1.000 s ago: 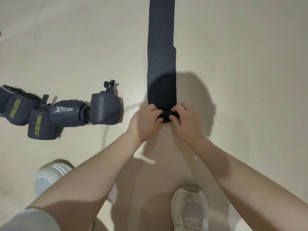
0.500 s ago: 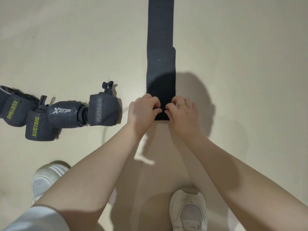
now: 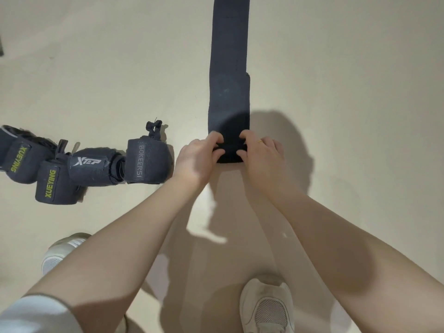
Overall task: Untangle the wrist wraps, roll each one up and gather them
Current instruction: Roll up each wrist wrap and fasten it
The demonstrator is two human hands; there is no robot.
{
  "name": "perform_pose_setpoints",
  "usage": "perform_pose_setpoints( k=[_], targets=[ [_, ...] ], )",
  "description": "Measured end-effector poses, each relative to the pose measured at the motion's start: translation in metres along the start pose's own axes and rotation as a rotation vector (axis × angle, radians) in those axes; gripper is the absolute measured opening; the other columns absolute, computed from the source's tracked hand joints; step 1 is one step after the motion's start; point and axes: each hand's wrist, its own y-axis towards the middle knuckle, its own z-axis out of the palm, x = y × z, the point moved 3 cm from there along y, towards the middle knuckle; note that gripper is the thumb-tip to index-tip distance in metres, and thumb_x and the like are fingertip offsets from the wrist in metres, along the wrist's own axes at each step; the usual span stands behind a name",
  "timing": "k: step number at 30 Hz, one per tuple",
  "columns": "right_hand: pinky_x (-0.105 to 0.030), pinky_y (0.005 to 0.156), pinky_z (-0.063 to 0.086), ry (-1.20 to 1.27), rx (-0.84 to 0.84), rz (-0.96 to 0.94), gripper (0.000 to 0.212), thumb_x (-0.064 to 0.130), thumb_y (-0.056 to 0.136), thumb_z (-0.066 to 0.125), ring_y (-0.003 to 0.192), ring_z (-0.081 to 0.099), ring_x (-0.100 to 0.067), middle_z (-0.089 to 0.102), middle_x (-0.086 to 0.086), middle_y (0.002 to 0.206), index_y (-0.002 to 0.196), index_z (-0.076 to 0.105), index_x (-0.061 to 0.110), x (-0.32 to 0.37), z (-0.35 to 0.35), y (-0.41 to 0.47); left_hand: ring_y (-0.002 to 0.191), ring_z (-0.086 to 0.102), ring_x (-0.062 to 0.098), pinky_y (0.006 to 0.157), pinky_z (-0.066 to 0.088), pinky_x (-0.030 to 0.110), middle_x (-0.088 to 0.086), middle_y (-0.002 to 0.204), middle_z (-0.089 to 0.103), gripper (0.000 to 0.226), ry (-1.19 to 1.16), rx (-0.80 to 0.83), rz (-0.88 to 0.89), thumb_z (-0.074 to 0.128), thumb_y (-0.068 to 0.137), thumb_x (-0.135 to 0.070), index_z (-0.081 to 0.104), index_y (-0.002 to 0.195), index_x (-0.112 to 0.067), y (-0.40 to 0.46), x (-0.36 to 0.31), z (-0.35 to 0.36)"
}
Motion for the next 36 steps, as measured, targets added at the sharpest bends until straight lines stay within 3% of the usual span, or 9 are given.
perform_pose_setpoints(
  k=[7,11,15,19,21,27,29,32,36],
  targets=[
    [-0.038,0.088,0.017,-0.198,-0.051,0.017,0.014,0.016,0.086,0.060,0.106,0.043,-0.028,0.054,-0.004,0.102,0.099,0.054,0.015,-0.002,-0.005,0.025,0.075,0.040,0.017,0.055,0.027,0.026,-0.005,0.082,0.044,0.023,-0.050,0.033,-0.139,0.040,0.090,-0.032,0.054,0.090,-0.013,0.024,-0.014,-0.005],
    [-0.033,0.077,0.022,-0.236,-0.149,-0.118,0.041,-0.004,0.046,0.068,0.079,0.055,-0.027,0.054,0.000,0.076,0.080,0.055,0.014,-0.001,-0.002,0.018,0.090,0.051,0.028,0.071,0.042,0.037,0.007,0.099,0.057,0.030,0.154,0.113,0.149,0.053,0.091,-0.025,0.051,0.118,-0.011,0.011,-0.017,-0.003],
    [-0.033,0.078,0.026,-0.280,-0.251,-0.223,0.025,-0.003,0.058,0.043,0.074,0.056,-0.026,0.049,0.002,0.066,0.075,0.051,0.014,0.002,-0.002,0.016,0.101,0.055,0.032,0.079,0.040,0.030,0.014,0.111,0.061,0.035,-0.037,0.006,0.151,0.060,0.088,-0.011,0.056,0.123,-0.005,0.003,-0.007,0.005],
    [-0.032,0.083,0.030,-0.252,-0.295,-0.272,0.007,0.015,0.082,0.056,0.076,0.058,-0.024,0.055,0.004,0.065,0.075,0.057,0.014,0.002,0.002,0.023,0.082,0.050,0.020,0.073,0.032,0.013,0.013,0.110,0.052,0.033,-0.240,-0.030,0.035,0.063,0.087,-0.006,0.059,0.119,-0.001,0.010,-0.006,0.003],
    [-0.034,0.087,0.031,-0.236,-0.302,-0.308,0.024,0.032,0.088,0.052,0.079,0.060,-0.025,0.061,0.001,0.073,0.080,0.061,0.011,-0.001,0.005,0.021,0.082,0.043,0.012,0.069,0.029,0.008,0.005,0.105,0.045,0.035,-0.293,0.023,-0.084,0.062,0.089,-0.012,0.058,0.123,-0.008,0.017,-0.002,0.001],
    [-0.032,0.083,0.033,-0.188,-0.232,-0.281,0.054,-0.005,0.048,0.072,0.086,0.060,-0.031,0.065,-0.009,0.095,0.101,0.064,0.005,-0.007,0.016,0.020,0.075,0.049,0.020,0.059,0.043,0.021,-0.001,0.079,0.048,0.021,-0.615,0.097,-0.488,0.070,0.084,-0.018,0.050,0.089,-0.016,0.021,0.008,0.005],
    [-0.032,0.082,0.034,-0.126,-0.155,-0.212,0.060,-0.002,0.049,0.077,0.094,0.058,-0.030,0.064,-0.008,0.101,0.107,0.063,0.006,-0.001,0.011,0.023,0.074,0.054,0.023,0.055,0.046,0.021,0.001,0.080,0.049,0.024,-0.761,0.058,-0.581,0.070,0.081,-0.020,0.046,0.080,-0.017,0.017,0.008,0.004],
    [-0.031,0.092,0.030,0.048,0.007,-0.044,0.041,0.016,0.087,0.061,0.115,0.047,-0.028,0.056,-0.006,0.123,0.127,0.052,0.011,0.004,0.003,0.027,0.066,0.051,0.023,0.064,0.040,0.032,0.006,0.072,0.048,0.022,-0.831,-0.029,-0.538,0.064,0.077,-0.028,0.047,0.075,-0.014,0.007,0.001,-0.008],
    [-0.026,0.087,0.039,0.527,0.107,0.081,0.032,0.016,0.091,0.056,0.105,0.053,-0.020,0.060,-0.002,0.113,0.123,0.055,0.013,0.020,-0.013,0.019,0.062,0.041,0.016,0.057,0.032,0.024,0.005,0.073,0.049,0.008,-0.827,-0.111,-0.464,0.056,0.086,-0.014,0.062,0.083,-0.009,-0.016,-0.001,-0.037]
  ],
)
